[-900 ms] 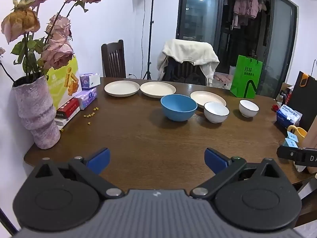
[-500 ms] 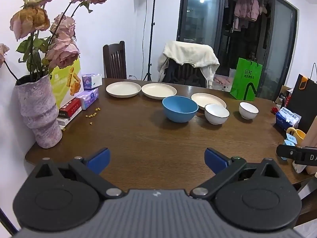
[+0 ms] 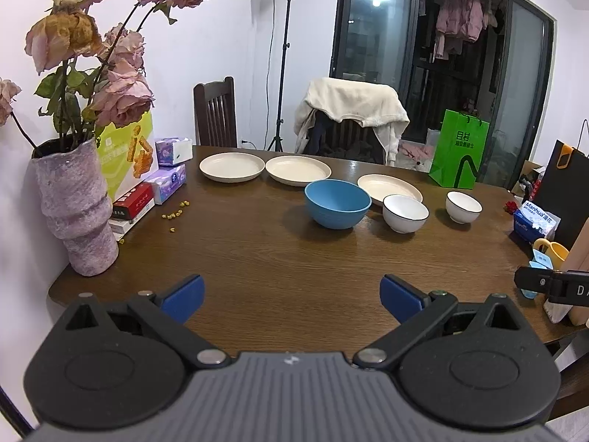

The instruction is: Organize plates and bowls

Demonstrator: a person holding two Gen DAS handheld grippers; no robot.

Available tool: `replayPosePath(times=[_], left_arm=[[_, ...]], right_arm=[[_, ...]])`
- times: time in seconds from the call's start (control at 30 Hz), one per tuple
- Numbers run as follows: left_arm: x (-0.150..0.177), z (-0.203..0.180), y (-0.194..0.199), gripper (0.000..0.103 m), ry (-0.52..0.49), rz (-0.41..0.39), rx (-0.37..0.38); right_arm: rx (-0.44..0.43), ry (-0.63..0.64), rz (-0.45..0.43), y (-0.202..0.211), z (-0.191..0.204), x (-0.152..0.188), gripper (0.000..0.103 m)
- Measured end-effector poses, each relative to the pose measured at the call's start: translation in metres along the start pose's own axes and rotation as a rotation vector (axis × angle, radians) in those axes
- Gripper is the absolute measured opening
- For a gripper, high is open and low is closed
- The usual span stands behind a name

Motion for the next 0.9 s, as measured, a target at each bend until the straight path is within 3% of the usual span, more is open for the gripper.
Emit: replayPosePath(times=[0.9], left_arm=[[0.002, 0.002, 0.003, 0.103, 0.001, 0.000, -0.008]], right_arm=[[-0.006, 0.009, -0.002, -0.002, 0.011, -0.001, 0.103]])
Point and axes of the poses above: each gripper's, at about its wrist camera, not at the fingertips, and y roughly against the way its jaws point, z to its left, x to its underside, the point moved 2 cm from there along -y, roughly the way its jaws point, and after that the axes turned 13 degrees about -z, right-handed, at the moved point
